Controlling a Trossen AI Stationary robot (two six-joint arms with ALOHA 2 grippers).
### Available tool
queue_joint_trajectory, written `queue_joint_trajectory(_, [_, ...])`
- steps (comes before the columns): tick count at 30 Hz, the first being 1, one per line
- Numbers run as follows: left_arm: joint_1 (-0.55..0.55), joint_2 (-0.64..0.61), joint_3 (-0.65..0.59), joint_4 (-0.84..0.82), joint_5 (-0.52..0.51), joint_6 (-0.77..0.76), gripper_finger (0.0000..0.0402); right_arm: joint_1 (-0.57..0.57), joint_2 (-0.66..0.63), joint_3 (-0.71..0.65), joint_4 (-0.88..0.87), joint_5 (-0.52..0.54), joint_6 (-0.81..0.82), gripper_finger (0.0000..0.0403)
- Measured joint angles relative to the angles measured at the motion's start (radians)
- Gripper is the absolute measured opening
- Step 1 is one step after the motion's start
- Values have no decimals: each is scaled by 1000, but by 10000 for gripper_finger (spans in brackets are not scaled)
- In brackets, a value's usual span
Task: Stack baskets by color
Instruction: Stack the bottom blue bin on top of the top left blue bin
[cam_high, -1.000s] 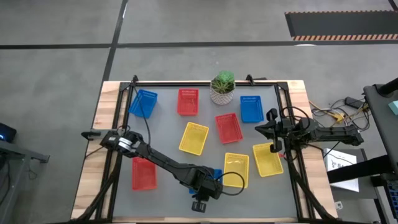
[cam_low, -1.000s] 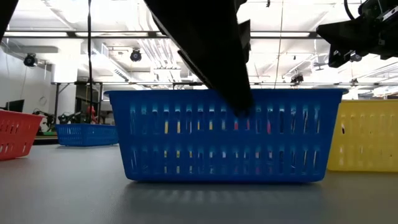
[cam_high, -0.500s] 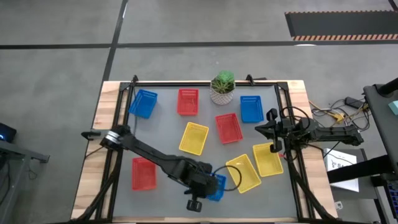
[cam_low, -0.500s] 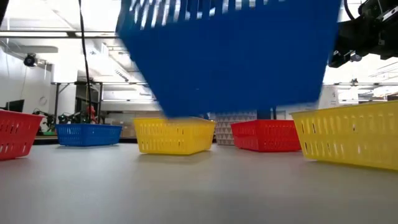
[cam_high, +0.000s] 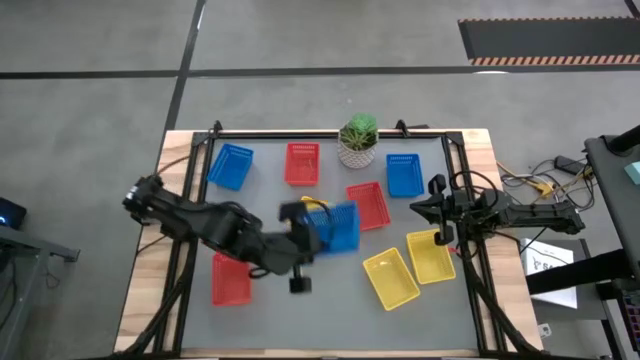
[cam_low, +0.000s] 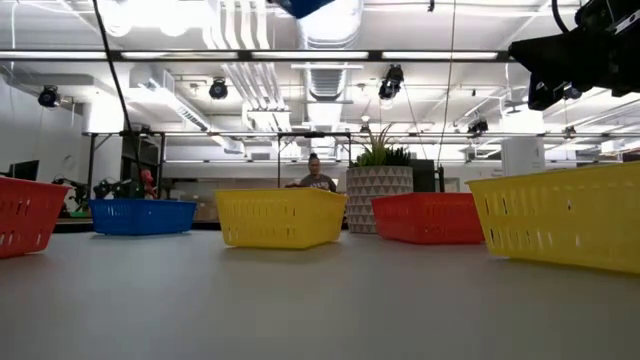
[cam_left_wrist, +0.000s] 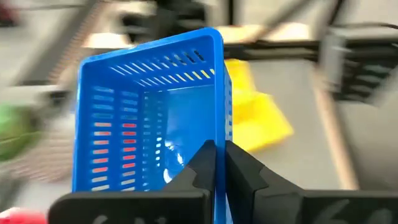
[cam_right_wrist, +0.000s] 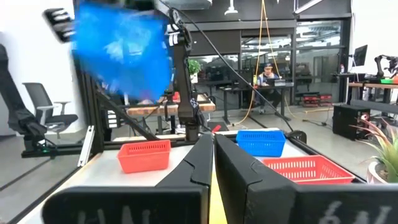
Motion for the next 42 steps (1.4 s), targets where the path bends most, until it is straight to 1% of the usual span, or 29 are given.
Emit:
queue_joint_trajectory(3, [34,-40,0,-104,-162,-80,1,0,0,0,0,0,5,9])
queue_joint_trajectory(5, [74,-62,0,-200,-216,-151,1,0,0,0,0,0,5,9])
queue_joint_trajectory(8, [165,-77,-1,-337,-220,-235,1,0,0,0,0,0,5,9])
queue_joint_trajectory(11, [269,-76,-2,-450,-216,-288,1,0,0,0,0,0,10,9])
queue_joint_trajectory(16, [462,-47,-4,-587,-204,-325,1,0,0,0,-4,0,12,9])
queue_joint_trajectory(19, [572,-29,-35,-639,-205,-356,1,0,0,0,-22,0,12,9])
queue_joint_trajectory(24, [714,-15,-166,-640,-203,-358,1,0,0,0,-33,0,12,9])
queue_joint_trajectory(26, [760,-13,-234,-635,-164,-362,1,0,0,0,-35,0,9,9])
queue_joint_trajectory(29, [821,-24,-334,-612,-68,-378,1,0,0,0,-38,0,6,9])
queue_joint_trajectory(30, [838,-29,-366,-608,-50,-391,1,0,0,0,-37,0,6,9])
queue_joint_trajectory(32, [865,-41,-425,-580,-48,-410,1,0,0,0,-37,0,5,9])
queue_joint_trajectory(36, [909,-53,-526,-454,-51,-411,1,0,0,0,-39,0,5,9])
queue_joint_trajectory(39, [937,-57,-578,-347,-52,-410,1,0,0,0,-41,0,5,9])
queue_joint_trajectory(42, [959,-57,-616,-332,-52,-441,1,0,0,0,-41,0,5,9])
